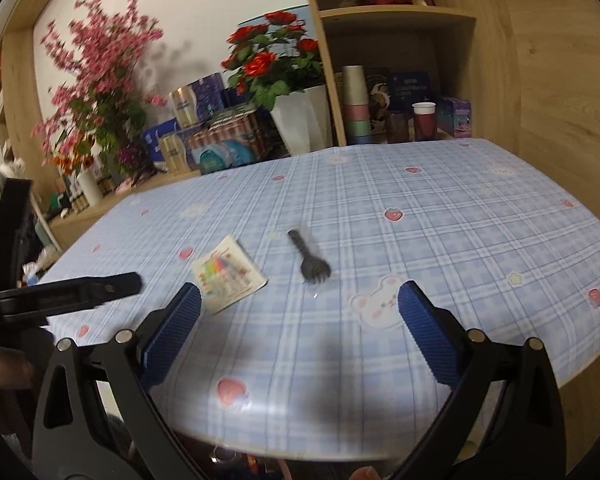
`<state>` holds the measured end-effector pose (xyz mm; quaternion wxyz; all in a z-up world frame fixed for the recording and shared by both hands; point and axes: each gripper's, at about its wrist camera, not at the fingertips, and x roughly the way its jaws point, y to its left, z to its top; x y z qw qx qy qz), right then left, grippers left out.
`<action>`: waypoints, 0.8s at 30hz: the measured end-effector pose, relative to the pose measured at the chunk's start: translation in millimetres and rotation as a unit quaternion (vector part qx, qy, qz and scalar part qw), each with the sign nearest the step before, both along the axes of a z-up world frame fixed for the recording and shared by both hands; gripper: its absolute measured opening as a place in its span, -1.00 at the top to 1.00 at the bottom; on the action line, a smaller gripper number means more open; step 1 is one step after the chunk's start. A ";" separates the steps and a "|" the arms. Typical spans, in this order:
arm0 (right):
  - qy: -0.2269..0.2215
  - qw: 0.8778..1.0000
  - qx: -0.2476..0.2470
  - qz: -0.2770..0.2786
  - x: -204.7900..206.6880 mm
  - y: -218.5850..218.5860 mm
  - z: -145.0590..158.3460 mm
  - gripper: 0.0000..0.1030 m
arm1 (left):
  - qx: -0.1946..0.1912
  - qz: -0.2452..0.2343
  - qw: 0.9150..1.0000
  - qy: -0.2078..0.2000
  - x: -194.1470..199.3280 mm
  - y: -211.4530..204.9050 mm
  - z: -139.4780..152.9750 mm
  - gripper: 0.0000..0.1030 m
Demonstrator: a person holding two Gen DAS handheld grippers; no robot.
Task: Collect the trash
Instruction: 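Move the left tool to the candle card while the right tool approaches the wrapped fork, then grasp the candle card with the left tool while the right tool grasps the plastic-wrapped fork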
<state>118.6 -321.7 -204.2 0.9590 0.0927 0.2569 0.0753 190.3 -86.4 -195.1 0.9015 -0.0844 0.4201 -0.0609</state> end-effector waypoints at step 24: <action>0.021 0.998 0.049 -0.043 13.7 -40.2 -24.7 -0.89 | 0.085 -0.009 0.994 0.069 86.0 -70.1 -42.6 -0.89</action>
